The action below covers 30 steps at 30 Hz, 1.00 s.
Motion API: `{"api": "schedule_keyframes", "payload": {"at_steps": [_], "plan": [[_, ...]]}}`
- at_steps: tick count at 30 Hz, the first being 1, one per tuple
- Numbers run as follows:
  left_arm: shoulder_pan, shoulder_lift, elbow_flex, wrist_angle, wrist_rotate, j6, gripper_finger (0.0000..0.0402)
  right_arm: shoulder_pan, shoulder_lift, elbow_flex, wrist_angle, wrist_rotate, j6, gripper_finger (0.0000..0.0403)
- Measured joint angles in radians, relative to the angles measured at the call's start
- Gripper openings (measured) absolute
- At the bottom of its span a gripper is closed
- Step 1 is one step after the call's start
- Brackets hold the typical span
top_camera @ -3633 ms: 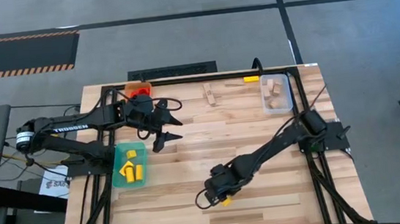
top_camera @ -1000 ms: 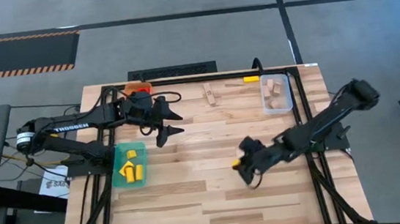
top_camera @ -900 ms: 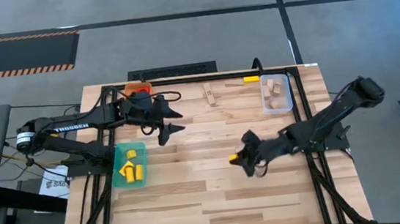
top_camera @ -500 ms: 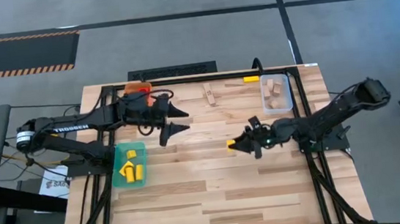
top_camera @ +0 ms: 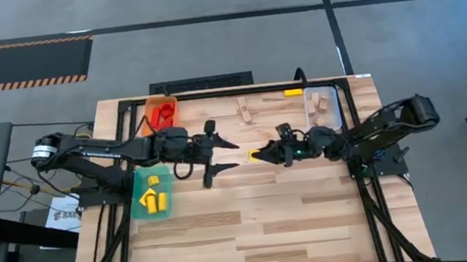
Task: Sort & place blocks by color
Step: Put the yellow wooden block into the green bin
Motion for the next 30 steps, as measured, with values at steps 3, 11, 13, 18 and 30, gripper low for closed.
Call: {"api": "schedule_keyframes", "payload": {"at_steps": [3,11,13,18,30], "plan": [[-0.005,0.024,-0.001,0.04,-0.011,0.021,0.0227,-0.008,0.045,0.056,-0.01,-0.018,0.011,0.0121],[-0.004,0.029,0.0,0.038,0.006,0.088,0.0262,-0.023,0.121,0.17,-0.007,-0.043,0.011,0.0122],[-0.005,0.029,0.0,0.027,0.005,0.111,0.0274,-0.029,0.138,0.196,-0.01,-0.063,0.011,0.0122],[-0.003,0.029,0.0,0.041,-0.059,0.124,0.0291,-0.031,0.181,0.256,-0.007,-0.083,0.011,0.0121],[-0.009,0.028,0.0,0.05,-0.037,0.191,0.0134,-0.038,0.196,0.269,-0.01,-0.085,0.018,0.0131]]}}
